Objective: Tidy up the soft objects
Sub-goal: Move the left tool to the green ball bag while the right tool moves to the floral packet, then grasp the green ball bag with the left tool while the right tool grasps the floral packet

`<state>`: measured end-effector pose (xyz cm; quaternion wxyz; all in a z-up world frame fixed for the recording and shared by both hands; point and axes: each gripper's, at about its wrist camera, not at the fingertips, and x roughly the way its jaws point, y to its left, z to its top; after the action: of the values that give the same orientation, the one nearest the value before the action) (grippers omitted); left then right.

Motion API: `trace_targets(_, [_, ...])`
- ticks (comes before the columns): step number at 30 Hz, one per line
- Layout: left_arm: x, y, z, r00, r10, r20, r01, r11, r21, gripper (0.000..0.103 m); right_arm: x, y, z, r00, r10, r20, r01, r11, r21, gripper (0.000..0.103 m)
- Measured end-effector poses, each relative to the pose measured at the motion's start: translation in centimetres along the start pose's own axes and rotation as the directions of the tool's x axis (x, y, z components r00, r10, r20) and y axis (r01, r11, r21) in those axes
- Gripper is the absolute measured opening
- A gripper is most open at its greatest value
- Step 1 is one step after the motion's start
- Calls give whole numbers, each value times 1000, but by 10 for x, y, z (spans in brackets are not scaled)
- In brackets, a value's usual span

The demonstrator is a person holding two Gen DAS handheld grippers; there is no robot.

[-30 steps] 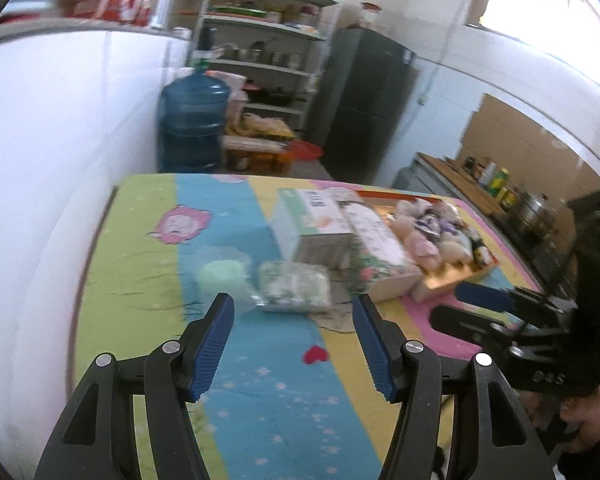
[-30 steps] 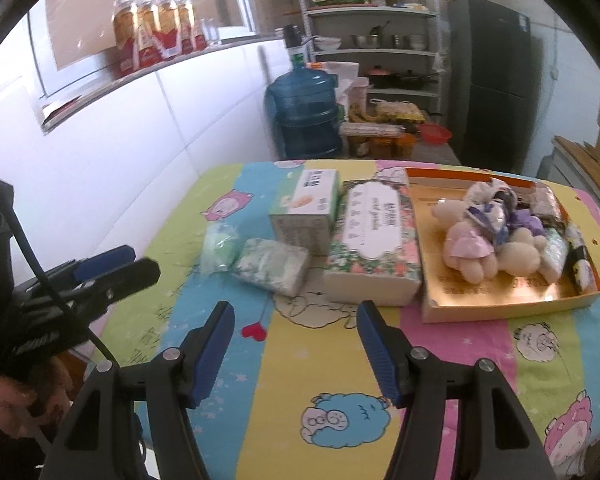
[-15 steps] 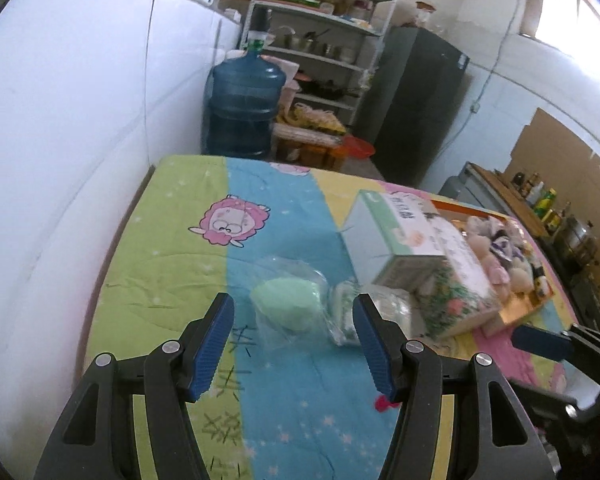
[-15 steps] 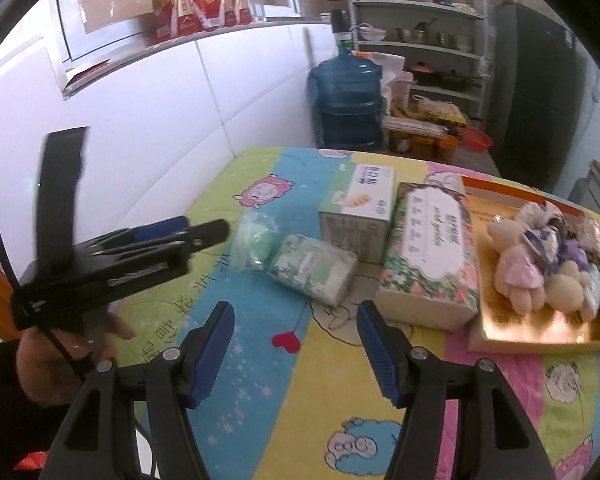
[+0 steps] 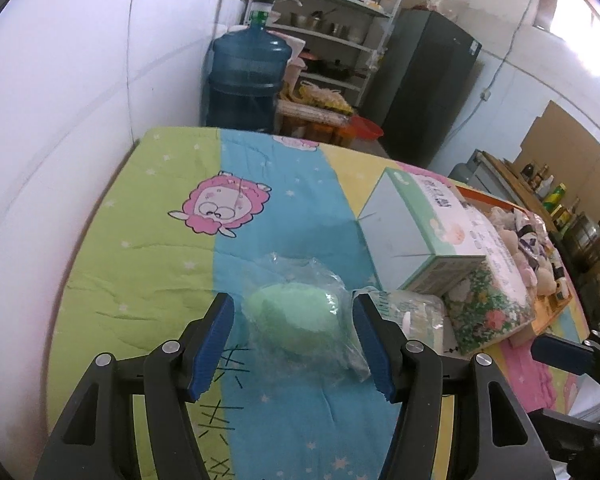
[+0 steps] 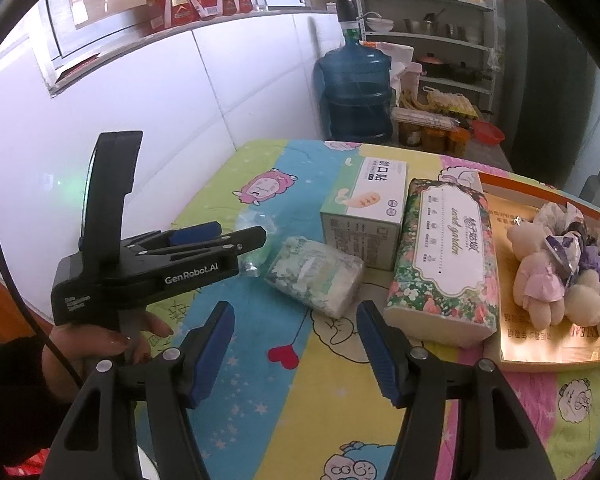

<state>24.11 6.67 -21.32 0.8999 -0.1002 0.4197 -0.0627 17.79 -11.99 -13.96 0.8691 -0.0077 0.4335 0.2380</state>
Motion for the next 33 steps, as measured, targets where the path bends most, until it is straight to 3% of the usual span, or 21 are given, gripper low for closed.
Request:
trace_targets(18, [29,11,-4,999,-27,-37,25,999,-32,67,22,-6,6,999,9,-43,-8,1000,5,63])
trace_targets(22, [27,11,-5,999,-25,-26,24,1000,-21,57,27,-8,6,999,10,-51,-10,1000,9,63])
trace_targets(28, [0,13,-4,998,22,58,-23,1000,14,55,35,-8,9,998,19,-54,-18,999,30,63])
trace_targets(33, [-37,24,6,985,74,158,-79,997,21,55,47,-4,10,999,11,-49,-7,996,87,63])
